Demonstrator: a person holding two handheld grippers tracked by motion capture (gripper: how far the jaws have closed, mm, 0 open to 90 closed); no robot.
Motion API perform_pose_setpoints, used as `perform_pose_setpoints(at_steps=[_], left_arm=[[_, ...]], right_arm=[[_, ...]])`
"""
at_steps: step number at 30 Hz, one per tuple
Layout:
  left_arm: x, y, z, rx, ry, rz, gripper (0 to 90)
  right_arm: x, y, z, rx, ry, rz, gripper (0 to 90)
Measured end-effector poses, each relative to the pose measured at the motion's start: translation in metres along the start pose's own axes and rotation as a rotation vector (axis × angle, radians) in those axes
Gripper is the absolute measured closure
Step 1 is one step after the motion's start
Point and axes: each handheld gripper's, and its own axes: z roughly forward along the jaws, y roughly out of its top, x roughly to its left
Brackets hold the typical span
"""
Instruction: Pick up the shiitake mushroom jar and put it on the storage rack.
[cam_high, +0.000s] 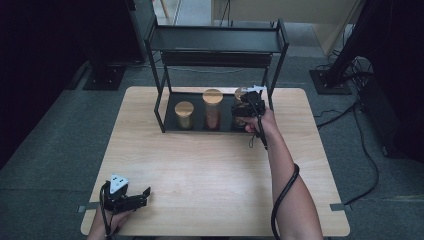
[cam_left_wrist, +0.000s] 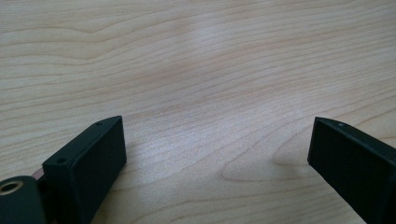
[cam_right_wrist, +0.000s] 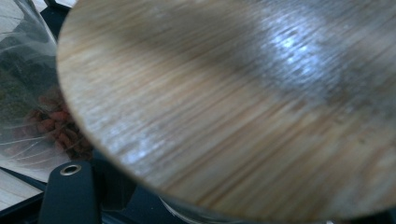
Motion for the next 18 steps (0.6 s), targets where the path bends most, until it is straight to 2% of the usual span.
perform_pose_setpoints(at_steps=[4, 8, 11, 15, 18], left_arm=[[0.0, 0.0, 0.0, -0.001, 0.0, 0.001, 4.6], [-0.001, 0.0, 0.0, 0.0, -0.001, 0.005, 4.6], [-0.001, 0.0, 0.0, 0.001, -0.001, 0.005, 4.6], [-0.001, 0.0, 0.0, 0.0, -0.001, 0.006, 4.6], [-0.001, 0.0, 0.0, -0.001, -0.002, 0.009, 4.6]], right_arm=[[0.0, -0.002, -0.001, -0.004, 0.004, 0.002, 24.7], [-0.002, -0.002, -0.008, -0.04, 0.032, 0.025, 18.8], [0.0, -0.003, -0.013, -0.038, 0.043, 0.006, 12.1], [0.001, -0.008, -0.019, -0.038, 0.059, -0.009, 9.3], [0.004, -0.014, -0.022, -0.045, 0.048, -0.03, 6.8]])
